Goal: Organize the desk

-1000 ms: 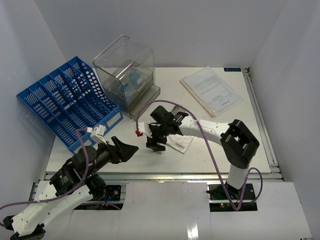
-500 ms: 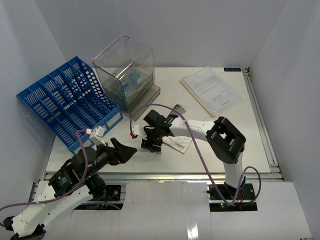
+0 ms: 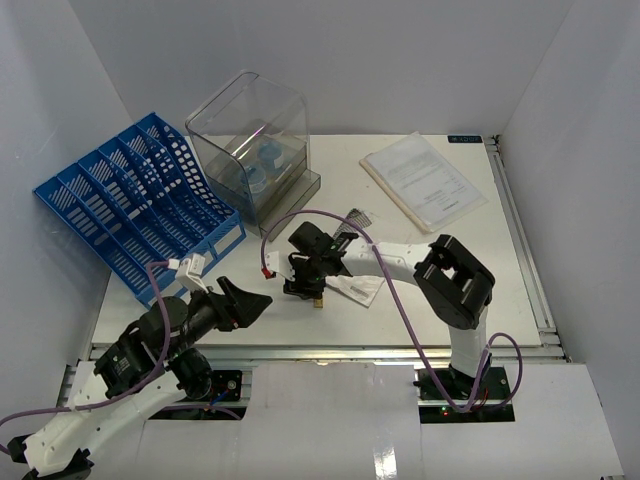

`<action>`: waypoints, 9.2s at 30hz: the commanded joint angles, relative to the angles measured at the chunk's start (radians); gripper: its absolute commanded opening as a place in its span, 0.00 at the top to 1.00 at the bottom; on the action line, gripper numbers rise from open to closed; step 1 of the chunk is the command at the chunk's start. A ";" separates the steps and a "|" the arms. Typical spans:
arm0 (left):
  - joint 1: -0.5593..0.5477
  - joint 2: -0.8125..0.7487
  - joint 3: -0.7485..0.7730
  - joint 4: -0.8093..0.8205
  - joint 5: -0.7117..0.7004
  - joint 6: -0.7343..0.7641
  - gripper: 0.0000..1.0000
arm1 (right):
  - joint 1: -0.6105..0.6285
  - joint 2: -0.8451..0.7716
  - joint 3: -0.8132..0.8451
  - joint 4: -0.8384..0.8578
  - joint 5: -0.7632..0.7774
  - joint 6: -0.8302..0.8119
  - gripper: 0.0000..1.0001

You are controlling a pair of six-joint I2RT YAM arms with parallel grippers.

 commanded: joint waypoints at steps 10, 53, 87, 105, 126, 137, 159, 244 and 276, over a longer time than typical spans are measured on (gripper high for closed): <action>0.003 0.007 0.005 -0.003 -0.017 -0.012 0.02 | -0.060 -0.003 -0.033 -0.036 0.026 0.001 0.41; 0.002 -0.010 0.001 -0.020 -0.049 -0.037 0.02 | -0.086 0.000 0.058 -0.087 -0.113 0.059 0.42; 0.003 -0.028 0.005 -0.026 -0.046 -0.042 0.02 | -0.108 -0.200 -0.144 -0.230 -0.388 -0.315 0.35; 0.003 -0.022 0.004 -0.032 -0.041 -0.051 0.02 | -0.071 -0.169 -0.099 -0.295 -0.317 -1.110 0.17; 0.002 -0.049 0.008 -0.049 -0.047 -0.069 0.02 | -0.036 0.032 -0.020 -0.350 -0.129 -1.121 0.63; 0.003 -0.119 0.004 -0.142 -0.115 -0.194 0.02 | -0.035 0.040 -0.013 -0.334 -0.147 -1.013 0.79; 0.003 -0.014 -0.099 -0.033 -0.044 -0.223 0.02 | -0.158 -0.060 0.181 -0.327 -0.348 -0.603 0.86; 0.002 1.479 0.451 0.024 0.048 -0.484 0.34 | -0.533 -0.579 -0.411 0.098 -0.562 0.011 0.24; 0.132 1.811 0.672 -0.209 -0.046 -0.466 0.32 | -0.607 -0.651 -0.441 0.099 -0.652 0.010 0.25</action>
